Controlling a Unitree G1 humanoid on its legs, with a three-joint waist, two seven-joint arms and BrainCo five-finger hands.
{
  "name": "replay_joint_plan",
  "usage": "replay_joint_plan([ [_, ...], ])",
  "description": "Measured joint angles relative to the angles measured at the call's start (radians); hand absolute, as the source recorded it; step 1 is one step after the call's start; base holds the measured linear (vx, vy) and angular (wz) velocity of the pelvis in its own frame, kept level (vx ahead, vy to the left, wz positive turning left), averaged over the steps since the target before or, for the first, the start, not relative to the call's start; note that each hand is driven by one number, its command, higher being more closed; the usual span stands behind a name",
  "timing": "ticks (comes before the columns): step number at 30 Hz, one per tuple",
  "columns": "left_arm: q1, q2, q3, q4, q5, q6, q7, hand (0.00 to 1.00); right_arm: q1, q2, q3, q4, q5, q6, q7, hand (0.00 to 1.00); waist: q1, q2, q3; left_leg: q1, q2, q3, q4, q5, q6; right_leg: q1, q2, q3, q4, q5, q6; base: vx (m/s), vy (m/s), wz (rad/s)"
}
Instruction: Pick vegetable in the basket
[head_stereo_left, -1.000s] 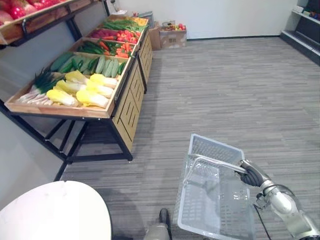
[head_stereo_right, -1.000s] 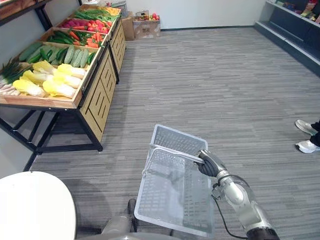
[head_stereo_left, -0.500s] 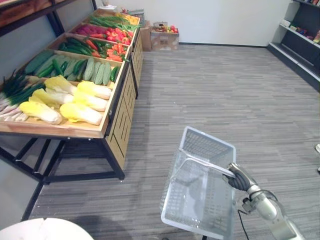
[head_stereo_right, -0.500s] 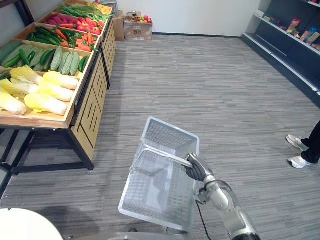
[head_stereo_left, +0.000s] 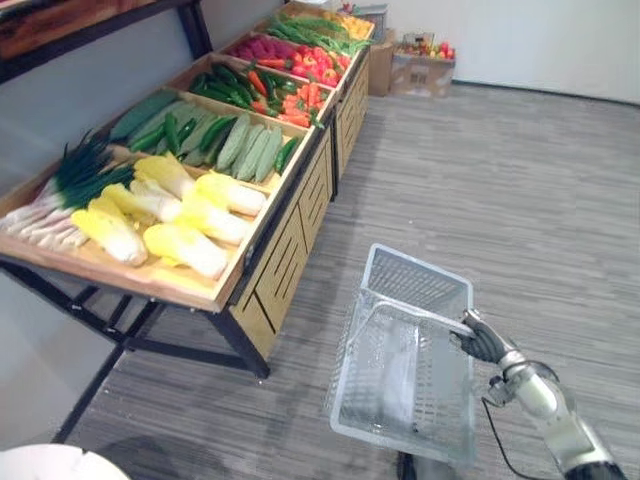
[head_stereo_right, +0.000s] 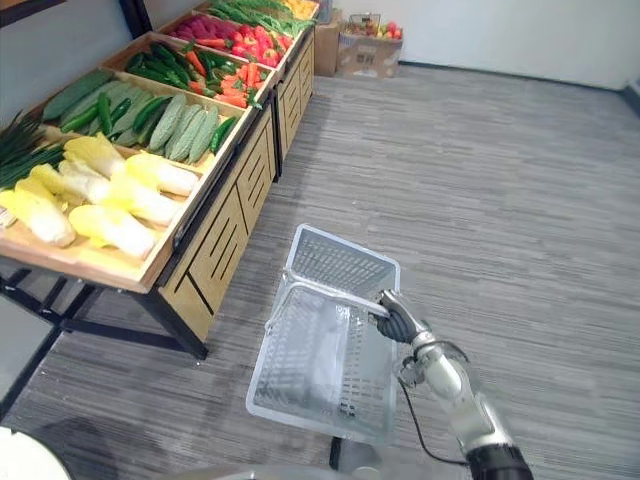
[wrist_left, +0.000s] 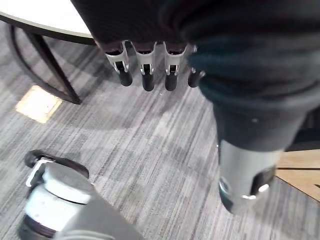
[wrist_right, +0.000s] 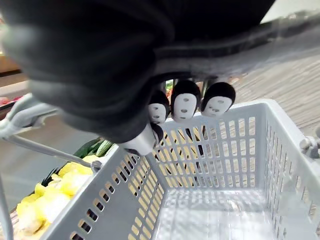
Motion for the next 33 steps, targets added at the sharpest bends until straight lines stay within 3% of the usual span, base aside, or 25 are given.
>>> replay_joint_plan([
  [1,-0.001,-0.005,0.005,0.008,0.0,0.004,0.001,0.0,-0.002,-0.003,0.0,0.0,0.001,0.003,0.002,1.0,-0.002,0.002,0.002,-0.035,0.011,0.02,0.08,0.056,-0.007,0.024,0.008,-0.001,-0.009,-0.012,-0.004,0.46,-0.249,-0.14],
  [2,-0.001,-0.018,0.008,0.01,0.001,0.008,0.002,0.0,0.002,-0.011,0.0,0.001,0.001,0.013,0.003,1.0,-0.003,0.005,0.013,-0.103,0.043,0.062,0.256,0.231,-0.009,0.1,0.02,0.0,-0.042,-0.032,-0.017,0.36,-0.171,-0.04],
  [3,0.001,-0.027,0.006,0.011,0.001,0.007,0.002,0.0,0.011,-0.01,0.0,0.001,0.001,0.022,0.003,1.0,0.001,-0.009,0.025,-0.155,0.078,0.089,0.382,0.331,-0.023,0.16,0.029,0.001,-0.074,-0.044,-0.027,0.45,-0.186,0.03],
  [4,0.0,-0.034,0.001,0.01,0.001,0.005,0.002,0.0,0.021,-0.005,-0.002,0.002,0.001,0.03,0.003,1.0,0.0,0.0,0.021,-0.234,0.122,0.126,0.537,0.278,0.008,0.223,0.034,-0.005,-0.103,-0.06,-0.042,0.41,-0.173,0.06],
  [5,0.0,-0.035,-0.004,0.008,0.0,0.004,0.002,0.0,0.028,-0.004,-0.003,0.002,0.001,0.031,0.003,1.0,0.0,-0.006,0.024,-0.268,0.131,0.141,0.587,0.247,0.022,0.25,0.033,-0.006,-0.113,-0.066,-0.044,0.45,-0.199,0.04],
  [6,0.002,-0.036,-0.004,0.002,-0.003,-0.001,0.004,0.0,0.044,-0.004,-0.004,0.002,0.001,0.03,0.003,1.0,0.005,-0.034,0.037,-0.329,0.13,0.153,0.613,0.206,0.032,0.3,0.026,-0.003,-0.141,-0.072,-0.05,0.33,-0.15,-0.03],
  [8,0.008,-0.036,-0.004,-0.001,-0.004,-0.001,0.004,0.0,0.053,-0.001,-0.005,0.0,0.0,0.03,0.002,1.0,0.012,-0.037,0.041,-0.403,0.126,0.167,0.546,0.161,0.035,0.351,0.023,0.0,-0.189,-0.078,-0.054,0.26,-0.07,-0.09],
  [10,0.011,-0.036,-0.009,-0.003,-0.004,-0.001,0.005,0.0,0.059,0.009,-0.007,0.006,0.0,0.03,0.001,1.0,0.016,-0.041,0.05,-0.413,0.115,0.242,0.289,0.128,0.025,0.403,0.001,0.005,-0.211,-0.099,-0.035,0.25,0.023,-0.02],
  [11,0.011,-0.036,-0.015,-0.006,-0.004,-0.001,0.005,0.0,0.062,0.009,-0.011,0.006,0.0,0.03,0.0,1.0,0.013,-0.041,0.049,-0.405,0.108,0.274,0.199,0.13,0.023,0.405,-0.006,-0.004,-0.212,-0.104,-0.026,0.22,0.08,0.23],
  [12,0.006,-0.04,-0.03,-0.018,-0.003,-0.001,0.005,0.0,0.068,0.008,-0.028,0.006,0.0,0.029,-0.005,1.0,0.007,-0.034,0.048,-0.379,0.093,0.328,-0.004,0.155,0.01,0.419,-0.018,-0.022,-0.215,-0.116,-0.007,0.24,0.118,0.52],
  [13,-0.001,-0.042,-0.052,-0.03,0.001,0.0,0.005,0.0,0.082,0.008,-0.052,0.006,0.0,0.028,-0.015,1.0,0.0,-0.019,0.043,-0.36,0.075,0.37,-0.177,0.22,0.0,0.428,-0.022,-0.049,-0.215,-0.133,0.01,0.25,0.136,0.64],
  [14,-0.003,-0.043,-0.062,-0.037,0.001,0.0,0.005,0.0,0.09,0.006,-0.064,0.006,0.0,0.028,-0.021,1.0,-0.001,-0.008,0.041,-0.352,0.066,0.385,-0.253,0.265,-0.014,0.435,-0.021,-0.062,-0.215,-0.142,0.018,0.28,0.172,0.78],
  [15,-0.003,-0.047,-0.079,-0.037,0.005,0.001,0.006,0.0,0.116,-0.001,-0.086,0.006,0.0,0.028,-0.029,1.0,-0.001,0.022,0.034,-0.326,0.061,0.416,-0.375,0.343,-0.025,0.451,-0.006,-0.089,-0.21,-0.17,0.034,0.27,0.194,0.75],
  [16,-0.018,-0.035,-0.083,-0.032,0.008,0.009,0.009,0.0,0.129,0.015,-0.086,0.025,-0.006,0.029,-0.042,1.0,0.002,0.009,0.038,-0.301,0.031,0.433,-0.407,0.34,0.043,0.475,-0.028,-0.099,-0.205,-0.199,0.034,0.31,0.231,0.61],
  [17,-0.019,-0.031,-0.084,-0.036,0.008,0.011,0.01,0.0,0.134,0.017,-0.077,0.025,-0.01,0.029,-0.044,1.0,0.013,-0.007,0.04,-0.301,0.021,0.457,-0.403,0.323,0.036,0.476,-0.041,-0.1,-0.208,-0.208,0.037,0.24,0.174,0.36],
  [19,-0.023,-0.029,-0.08,-0.035,0.007,0.016,0.009,0.0,0.134,0.018,-0.074,0.025,-0.011,0.018,-0.047,1.0,0.028,-0.03,0.047,-0.315,0.03,0.581,-0.331,0.249,0.076,0.476,-0.071,-0.103,-0.214,-0.229,0.051,0.25,0.163,0.12],
  [20,-0.016,-0.029,-0.08,-0.032,0.004,0.022,0.01,0.0,0.132,0.019,-0.074,0.025,-0.011,0.008,-0.047,1.0,0.029,-0.032,0.048,-0.319,0.038,0.616,-0.289,0.209,0.121,0.478,-0.093,-0.102,-0.2,-0.248,0.066,0.32,0.201,0.0],
  [23,-0.001,-0.034,-0.08,-0.033,-0.004,0.032,0.026,0.0,0.132,0.028,-0.065,0.025,-0.012,0.001,-0.047,1.0,0.026,-0.037,0.038,-0.307,0.011,0.62,-0.224,0.114,0.143,0.482,-0.14,-0.077,-0.132,-0.266,0.067,0.3,0.179,-0.07],
  [25,-0.001,-0.03,-0.076,-0.035,-0.008,0.036,0.045,0.0,0.132,0.035,-0.043,0.025,-0.012,0.0,-0.049,1.0,0.02,-0.04,0.018,-0.296,0.002,0.615,-0.229,0.083,0.15,0.381,-0.156,-0.039,0.114,-0.274,0.102,0.3,0.17,0.06],
  [26,-0.002,-0.018,-0.07,-0.039,-0.007,0.036,0.052,0.0,0.13,0.047,-0.028,0.025,-0.012,0.0,-0.051,1.0,0.014,-0.061,0.013,-0.27,-0.006,0.61,-0.235,0.069,0.145,0.295,-0.155,-0.004,0.375,-0.23,0.214,0.32,0.115,0.07],
  [27,0.004,-0.008,-0.069,-0.042,-0.007,0.039,0.055,0.0,0.128,0.059,-0.003,0.026,-0.012,0.0,-0.053,1.0,0.013,-0.086,-0.003,-0.234,-0.02,0.608,-0.254,0.059,0.139,0.222,-0.15,0.02,0.604,-0.146,0.306,0.32,0.101,0.04],
  [29,0.008,0.005,-0.073,-0.044,-0.012,0.045,0.063,0.0,0.129,0.064,0.009,0.031,-0.012,-0.001,-0.054,1.0,0.01,-0.099,-0.018,-0.174,-0.045,0.588,-0.3,0.065,0.141,0.149,-0.176,-0.046,0.832,-0.135,0.283,0.31,0.096,0.17],
  [31,-0.001,0.011,-0.085,-0.058,-0.056,0.048,0.076,0.0,0.129,0.062,-0.006,0.04,-0.012,0.0,-0.06,1.0,-0.003,-0.098,-0.024,-0.129,-0.061,0.541,-0.34,0.073,0.143,0.108,-0.218,-0.12,0.882,-0.184,0.19,0.3,0.067,0.55],
  [33,-0.033,0.015,-0.089,-0.088,-0.088,0.049,0.081,0.0,0.129,0.064,-0.052,0.081,-0.009,0.016,-0.099,1.0,-0.014,-0.092,-0.022,-0.105,-0.059,0.436,-0.361,0.076,0.143,0.059,-0.239,-0.165,0.772,-0.24,0.094,0.31,-0.043,1.14],
])
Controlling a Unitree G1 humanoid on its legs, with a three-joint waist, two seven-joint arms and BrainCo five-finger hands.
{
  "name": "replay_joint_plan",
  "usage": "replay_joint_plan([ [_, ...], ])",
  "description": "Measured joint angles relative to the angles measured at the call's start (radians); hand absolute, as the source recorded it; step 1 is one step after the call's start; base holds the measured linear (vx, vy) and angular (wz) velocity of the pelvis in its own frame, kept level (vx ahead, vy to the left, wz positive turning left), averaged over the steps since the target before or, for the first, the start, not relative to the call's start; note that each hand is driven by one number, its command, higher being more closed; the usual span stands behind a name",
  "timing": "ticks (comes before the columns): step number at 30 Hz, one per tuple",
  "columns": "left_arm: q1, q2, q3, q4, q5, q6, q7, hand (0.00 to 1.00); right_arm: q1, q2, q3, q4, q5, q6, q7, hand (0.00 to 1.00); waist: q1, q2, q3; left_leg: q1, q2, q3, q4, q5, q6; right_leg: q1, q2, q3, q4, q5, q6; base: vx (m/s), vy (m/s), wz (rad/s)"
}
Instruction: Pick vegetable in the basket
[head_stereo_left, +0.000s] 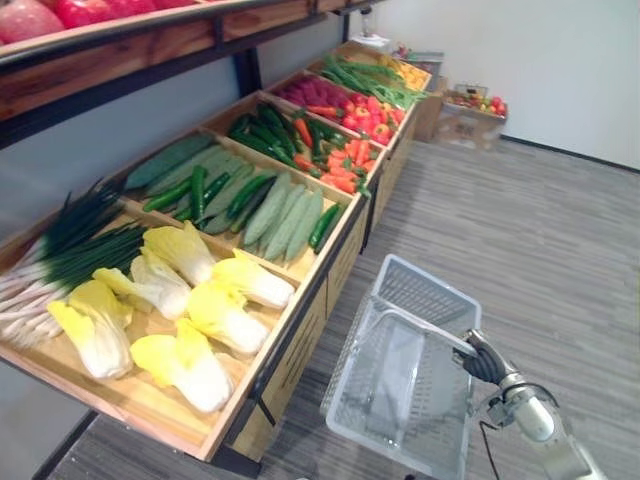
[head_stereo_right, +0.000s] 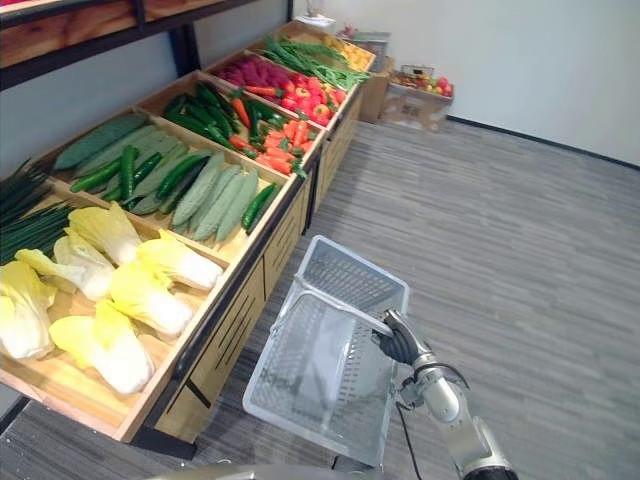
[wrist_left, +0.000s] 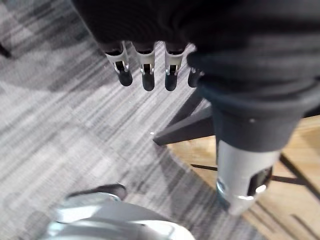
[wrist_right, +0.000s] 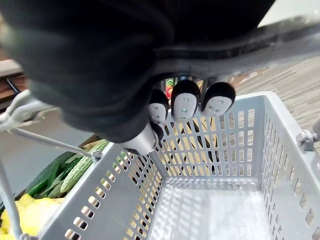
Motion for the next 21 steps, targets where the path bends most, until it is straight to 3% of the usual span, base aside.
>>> replay_joint_plan([
  [3,-0.019,0.0,-0.004,-0.011,0.0,-0.005,0.002,0.0,-0.019,0.008,-0.073,0.146,0.002,0.02,-0.06,1.0,-0.014,0.015,0.002,0.012,0.027,-0.147,-0.006,0.008,-0.006,-0.001,0.034,0.016,-0.272,-0.011,-0.007,0.27,-0.133,1.77],
  [4,-0.023,0.004,0.001,-0.001,0.0,-0.002,0.003,0.0,-0.026,0.007,-0.129,0.269,0.002,0.046,-0.11,1.0,-0.008,0.03,0.01,0.031,0.046,-0.242,-0.006,0.007,-0.01,-0.008,0.053,0.085,-0.456,0.004,0.005,0.27,-0.172,1.73],
  [7,-0.002,0.003,0.012,0.012,-0.002,0.009,0.004,0.0,-0.041,0.006,-0.204,0.402,0.002,0.059,-0.159,1.0,-0.005,0.042,0.021,0.064,0.057,-0.329,-0.003,-0.003,-0.028,-0.01,0.052,0.195,-0.59,0.051,0.01,0.21,-0.175,1.36],
  [9,0.015,0.01,0.07,0.013,-0.027,0.009,0.005,0.0,-0.034,0.013,-0.293,0.521,0.013,0.082,-0.175,1.0,0.013,0.045,0.031,0.073,0.088,-0.399,0.051,-0.055,-0.095,0.014,0.072,0.279,-0.716,0.185,-0.002,0.27,-0.39,1.4],
  [10,0.019,0.013,0.088,0.013,-0.033,0.008,0.005,0.0,-0.027,0.021,-0.314,0.533,0.018,0.092,-0.177,1.0,0.014,0.046,0.035,0.07,0.096,-0.421,0.068,-0.075,-0.113,0.02,0.083,0.3,-0.728,0.236,-0.004,0.24,-0.506,1.31],
  [11,0.03,0.026,0.109,0.013,-0.037,0.008,0.005,0.0,-0.005,0.048,-0.359,0.546,0.035,0.107,-0.182,1.0,0.014,0.02,0.037,0.069,0.105,-0.475,0.107,-0.115,-0.15,0.047,0.109,0.351,-0.732,0.376,-0.007,0.19,-0.533,1.19],
  [12,0.037,0.022,0.128,0.017,-0.036,0.011,0.005,0.0,0.018,0.057,-0.389,0.547,0.051,0.128,-0.186,1.0,0.021,0.028,0.036,0.059,0.14,-0.52,0.142,-0.155,-0.176,0.072,0.132,0.368,-0.708,0.286,0.062,0.18,-0.546,1.12],
  [14,0.034,0.0,0.138,0.015,-0.036,0.016,0.0,0.0,0.036,0.071,-0.437,0.547,0.061,0.142,-0.199,1.0,0.024,0.052,0.022,0.031,0.187,-0.568,0.15,-0.165,-0.211,0.082,0.166,0.347,-0.709,0.199,0.077,0.15,-0.513,0.65],
  [15,0.021,-0.022,0.165,0.018,-0.038,0.018,0.001,0.0,0.03,0.084,-0.474,0.543,0.084,0.162,-0.204,1.0,0.034,0.046,0.024,0.022,0.209,-0.579,0.126,-0.15,-0.249,0.088,0.167,0.293,-0.726,0.083,0.08,0.13,-0.497,0.42],
  [16,0.007,-0.041,0.177,0.032,-0.039,0.021,0.003,0.0,0.024,0.082,-0.493,0.543,0.093,0.176,-0.204,1.0,0.036,0.071,0.028,0.023,0.23,-0.591,0.115,-0.139,-0.266,0.085,0.187,0.27,-0.712,0.08,0.075,0.08,-0.476,0.6],
  [17,-0.008,-0.061,0.196,0.035,-0.039,0.019,0.004,0.0,0.03,0.086,-0.514,0.542,0.108,0.197,-0.203,1.0,0.024,0.08,0.023,0.029,0.254,-0.587,0.074,-0.081,-0.287,0.087,0.192,0.23,-0.689,0.053,0.048,0.07,-0.433,0.71],
  [19,-0.01,-0.076,0.206,0.036,-0.041,0.016,0.01,0.0,0.028,0.083,-0.52,0.542,0.134,0.237,-0.19,1.0,0.016,0.073,0.019,0.055,0.265,-0.552,0.004,0.02,-0.29,0.096,0.187,0.201,-0.67,0.019,0.022,0.06,-0.451,0.68],
  [21,-0.011,-0.083,0.207,0.053,-0.064,0.016,0.015,0.0,0.027,0.085,-0.539,0.547,0.169,0.254,-0.171,1.0,0.009,0.067,0.016,0.017,0.269,-0.472,-0.015,0.144,-0.25,0.115,0.178,0.147,-0.716,0.019,0.002,0.01,-0.347,0.64],
])
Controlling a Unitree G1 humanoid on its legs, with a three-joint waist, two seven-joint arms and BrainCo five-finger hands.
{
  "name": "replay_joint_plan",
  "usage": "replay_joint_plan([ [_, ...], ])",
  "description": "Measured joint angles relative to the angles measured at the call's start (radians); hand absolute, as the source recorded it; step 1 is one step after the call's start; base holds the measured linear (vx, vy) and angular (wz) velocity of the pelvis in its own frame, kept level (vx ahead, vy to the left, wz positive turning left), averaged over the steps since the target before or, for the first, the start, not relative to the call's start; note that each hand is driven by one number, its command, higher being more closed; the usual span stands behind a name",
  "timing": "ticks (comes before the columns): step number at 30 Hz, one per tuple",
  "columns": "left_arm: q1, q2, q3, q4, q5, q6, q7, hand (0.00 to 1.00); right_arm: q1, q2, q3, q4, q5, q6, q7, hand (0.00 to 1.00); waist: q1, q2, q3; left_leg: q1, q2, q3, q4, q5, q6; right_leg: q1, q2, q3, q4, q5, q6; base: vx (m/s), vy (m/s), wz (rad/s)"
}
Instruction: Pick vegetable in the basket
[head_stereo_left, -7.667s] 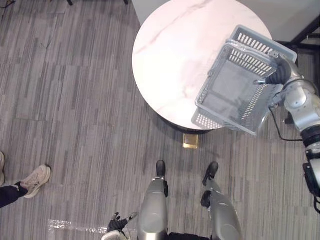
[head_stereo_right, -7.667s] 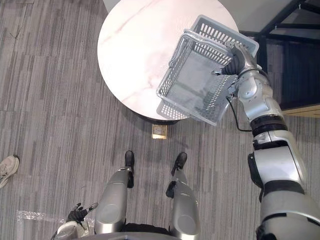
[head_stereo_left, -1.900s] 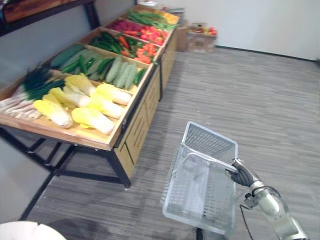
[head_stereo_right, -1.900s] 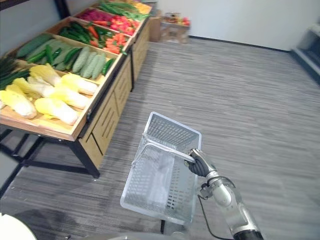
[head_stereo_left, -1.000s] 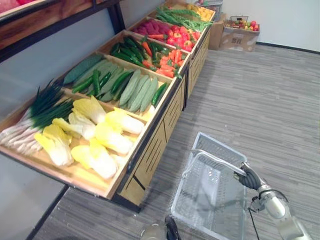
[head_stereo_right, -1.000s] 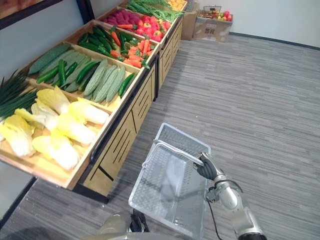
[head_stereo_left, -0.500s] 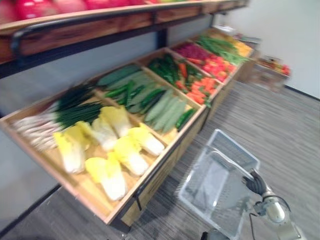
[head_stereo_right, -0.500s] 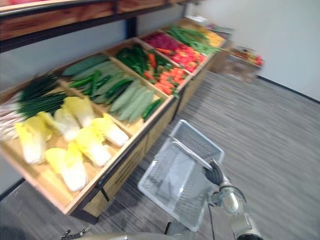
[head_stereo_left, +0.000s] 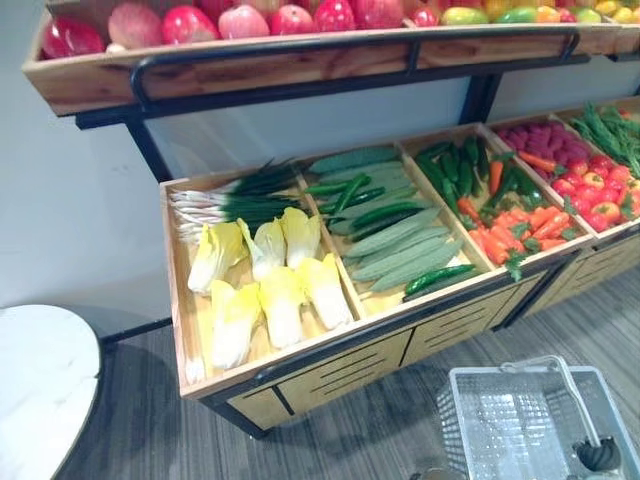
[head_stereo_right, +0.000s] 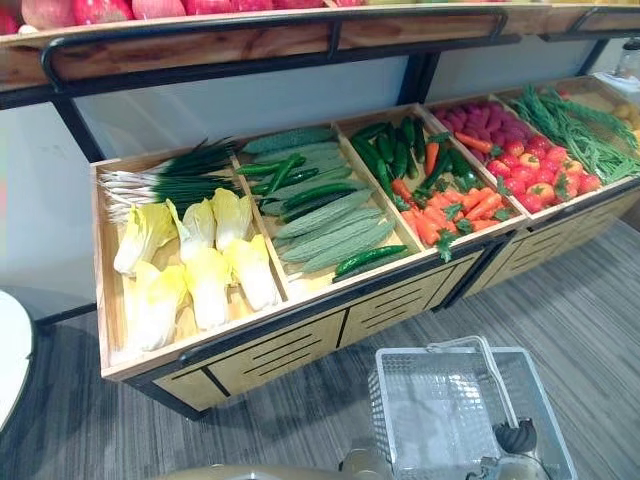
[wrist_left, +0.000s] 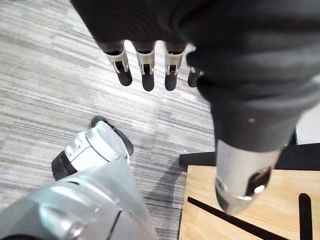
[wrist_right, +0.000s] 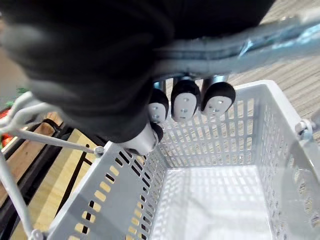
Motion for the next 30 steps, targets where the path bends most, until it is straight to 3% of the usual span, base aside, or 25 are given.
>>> replay_joint_plan([
  [3,-0.001,-0.002,-0.002,0.002,0.0,-0.001,0.014,0.0,-0.004,0.001,-0.02,0.032,0.03,-0.001,0.012,1.0,-0.018,-0.002,-0.001,-0.038,0.004,0.136,-0.029,0.102,0.046,0.026,-0.018,-0.083,-0.059,0.027,-0.024,0.02,-0.222,0.93],
  [4,-0.005,-0.002,-0.002,0.003,0.004,-0.004,0.024,0.0,-0.004,0.006,-0.051,0.07,0.033,-0.002,0.011,1.0,-0.029,0.001,0.0,-0.052,0.005,0.233,-0.032,0.119,0.062,0.055,-0.03,-0.144,-0.09,0.041,-0.031,0.0,-0.119,1.02],
  [7,-0.016,-0.002,-0.023,0.004,0.005,-0.026,0.025,0.0,-0.002,0.023,-0.082,0.12,0.036,-0.011,-0.012,1.0,-0.04,0.006,0.001,-0.028,-0.044,0.331,-0.096,0.114,0.055,0.094,-0.048,-0.217,-0.126,0.046,-0.017,-0.01,-0.012,0.95],
  [9,-0.016,-0.002,-0.024,0.005,0.004,-0.04,0.025,0.0,-0.003,0.026,-0.082,0.121,0.036,-0.024,-0.018,1.0,-0.046,0.025,0.0,-0.005,-0.049,0.344,-0.173,0.114,0.046,0.095,-0.043,-0.235,-0.139,0.055,-0.006,-0.01,0.095,0.36],
  [10,-0.018,0.001,-0.024,0.004,0.003,-0.06,0.027,0.0,-0.003,0.029,-0.082,0.121,0.035,-0.03,-0.018,1.0,-0.047,0.029,0.0,0.002,-0.055,0.345,-0.195,0.117,0.02,0.095,-0.047,-0.234,-0.144,0.064,0.004,-0.01,0.125,0.15],
  [13,-0.034,0.01,-0.025,-0.005,0.002,-0.102,0.044,0.0,-0.001,0.033,-0.08,0.121,0.032,-0.057,-0.021,1.0,-0.05,0.031,0.0,0.01,-0.082,0.348,-0.203,0.11,0.021,0.116,-0.058,-0.229,-0.181,0.097,0.017,0.01,0.113,0.02],
  [19,-0.063,0.038,-0.034,-0.323,0.008,-0.241,0.225,0.0,0.017,0.042,-0.052,0.116,0.027,-0.075,-0.052,1.0,-0.049,0.033,0.0,0.008,-0.122,0.362,-0.212,0.098,0.033,0.125,-0.082,-0.204,-0.23,0.14,0.035,0.03,0.09,-0.05],
  [24,-0.066,0.045,-0.036,-0.597,0.11,-0.339,0.34,0.0,0.041,0.069,-0.037,0.116,0.029,-0.073,-0.086,1.0,-0.051,0.033,0.001,0.012,-0.126,0.354,-0.222,0.098,0.034,0.135,-0.08,-0.211,-0.247,0.142,0.036,0.05,0.01,0.03],
  [30,-0.077,0.061,-0.041,-0.691,0.204,-0.425,0.437,0.0,0.053,0.07,0.001,0.112,0.036,-0.069,-0.099,1.0,-0.052,0.026,0.004,0.022,-0.126,0.352,-0.239,0.098,0.034,0.144,-0.073,-0.211,-0.263,0.143,0.036,0.05,0.002,0.0],
])
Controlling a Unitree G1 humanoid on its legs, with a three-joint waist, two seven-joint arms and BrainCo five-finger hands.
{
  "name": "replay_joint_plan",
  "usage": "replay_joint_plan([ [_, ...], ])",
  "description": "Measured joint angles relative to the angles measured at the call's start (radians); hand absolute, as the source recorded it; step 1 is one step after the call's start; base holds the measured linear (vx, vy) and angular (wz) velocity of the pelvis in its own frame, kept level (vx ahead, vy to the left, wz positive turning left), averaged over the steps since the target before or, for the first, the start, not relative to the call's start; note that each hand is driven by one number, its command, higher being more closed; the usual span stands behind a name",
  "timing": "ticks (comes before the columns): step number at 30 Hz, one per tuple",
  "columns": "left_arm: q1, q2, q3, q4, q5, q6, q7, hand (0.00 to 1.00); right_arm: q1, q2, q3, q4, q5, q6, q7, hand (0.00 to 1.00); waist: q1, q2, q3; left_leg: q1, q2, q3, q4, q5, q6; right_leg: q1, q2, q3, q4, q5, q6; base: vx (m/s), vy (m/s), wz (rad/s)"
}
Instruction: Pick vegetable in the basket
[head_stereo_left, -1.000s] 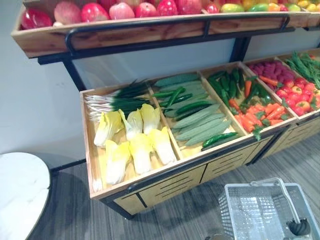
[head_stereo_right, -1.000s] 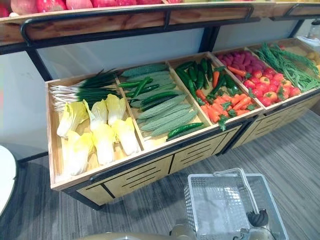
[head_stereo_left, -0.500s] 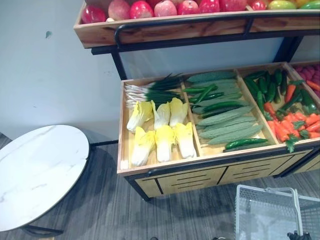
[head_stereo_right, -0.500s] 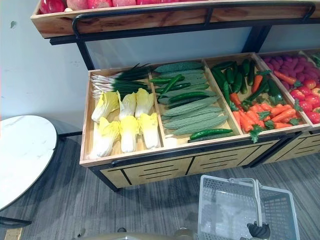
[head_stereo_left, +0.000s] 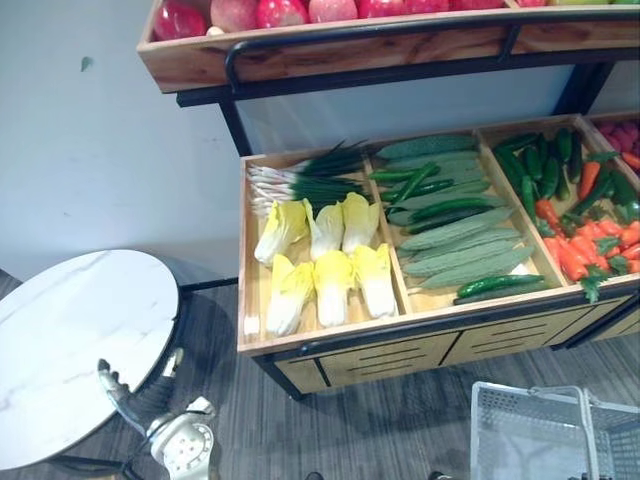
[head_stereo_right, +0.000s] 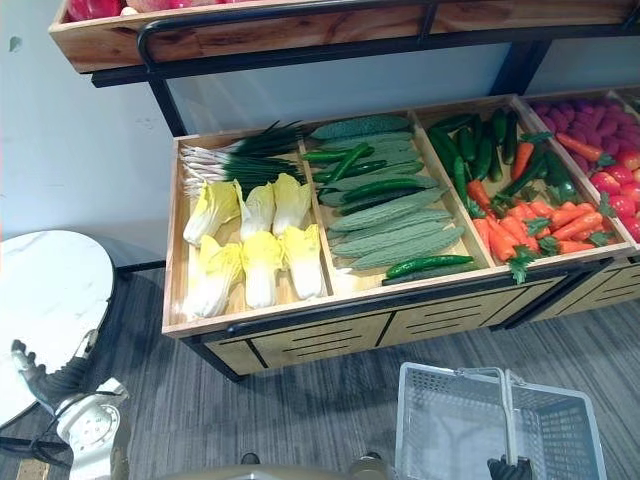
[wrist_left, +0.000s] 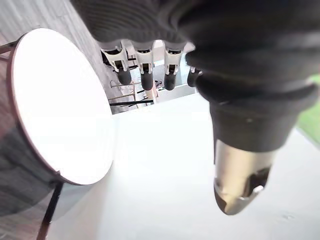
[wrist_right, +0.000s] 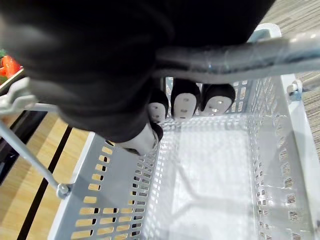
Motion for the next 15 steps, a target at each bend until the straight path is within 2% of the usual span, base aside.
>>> replay_joint_plan([
  [5,-0.014,0.022,-0.021,-0.021,0.001,-0.01,0.001,0.0,-0.003,0.002,0.015,0.0,-0.001,0.0,0.002,1.0,0.0,-0.01,0.006,0.002,0.002,0.004,0.0,-0.001,0.0,0.0,0.005,0.011,-0.004,0.006,-0.005,0.02,0.003,-0.03],
  [8,-0.032,0.08,-0.067,-0.021,0.072,-0.006,-0.017,0.0,-0.008,0.002,0.047,-0.005,-0.002,-0.006,0.004,1.0,-0.001,-0.016,0.008,0.006,0.006,0.024,0.001,-0.004,0.0,-0.005,0.012,0.032,-0.013,0.017,-0.008,0.0,0.004,-0.17],
  [10,-0.067,0.108,-0.108,-0.016,0.077,0.007,-0.039,0.0,-0.011,0.002,0.053,-0.008,-0.005,-0.007,0.006,1.0,-0.001,-0.023,0.012,0.004,0.006,0.029,0.001,-0.004,0.0,-0.005,0.014,0.037,-0.025,0.027,-0.01,-0.02,0.007,-0.13],
  [12,-0.103,0.132,-0.147,-0.009,0.077,0.038,-0.07,0.0,-0.018,0.001,0.063,-0.008,-0.005,-0.007,0.013,1.0,-0.003,-0.033,0.019,0.008,0.006,0.043,0.001,-0.004,0.0,-0.007,0.017,0.052,-0.034,0.034,-0.012,-0.02,0.011,-0.16],
  [15,-0.13,0.16,-0.192,0.03,0.078,0.062,-0.102,0.0,-0.028,-0.006,0.078,-0.009,-0.005,-0.008,0.024,1.0,-0.005,-0.034,0.022,0.012,0.006,0.06,0.0,-0.004,0.0,-0.017,0.019,0.072,-0.035,0.039,-0.011,-0.01,0.007,-0.2],
])
